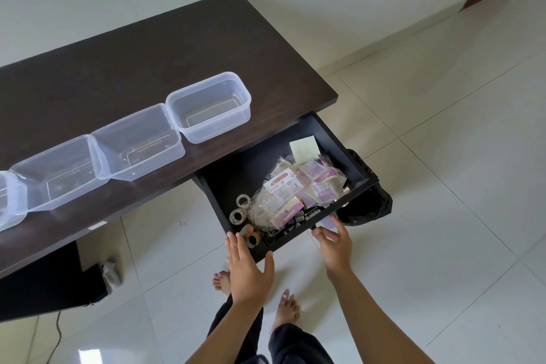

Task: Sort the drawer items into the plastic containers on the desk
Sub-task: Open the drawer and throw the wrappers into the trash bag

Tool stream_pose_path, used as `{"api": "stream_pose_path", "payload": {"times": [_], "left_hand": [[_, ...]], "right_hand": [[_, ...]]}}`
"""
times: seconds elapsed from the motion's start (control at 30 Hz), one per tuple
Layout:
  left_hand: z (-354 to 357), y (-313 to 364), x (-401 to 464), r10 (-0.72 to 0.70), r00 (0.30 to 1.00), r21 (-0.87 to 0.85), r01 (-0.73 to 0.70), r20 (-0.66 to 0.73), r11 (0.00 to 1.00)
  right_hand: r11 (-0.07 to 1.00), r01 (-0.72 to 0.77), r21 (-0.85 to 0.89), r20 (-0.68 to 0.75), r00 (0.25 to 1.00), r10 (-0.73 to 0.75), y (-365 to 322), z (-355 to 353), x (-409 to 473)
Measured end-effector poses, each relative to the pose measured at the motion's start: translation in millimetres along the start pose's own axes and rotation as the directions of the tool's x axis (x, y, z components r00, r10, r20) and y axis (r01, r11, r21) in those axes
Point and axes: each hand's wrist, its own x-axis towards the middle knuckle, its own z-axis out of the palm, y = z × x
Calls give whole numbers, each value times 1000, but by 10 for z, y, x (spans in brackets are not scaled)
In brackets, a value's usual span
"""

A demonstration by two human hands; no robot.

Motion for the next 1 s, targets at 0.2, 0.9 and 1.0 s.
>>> {"api": "stream_pose_path", "payload": {"times": [0.2, 0.9, 1.0], "left_hand": [[-10, 325, 151, 8, 999, -51, -10, -39, 999], [161, 882, 1843, -23, 900, 162, -53, 434, 985], [233, 911, 1967, -4, 836, 191, -120, 548, 974]], "right_hand": [[962, 253, -106, -191, 944, -269, -432, -91, -14], [183, 506, -843, 526, 846, 86, -1301, 383, 1370], [91, 532, -842, 540, 828, 153, -1242, 406, 1458]]}}
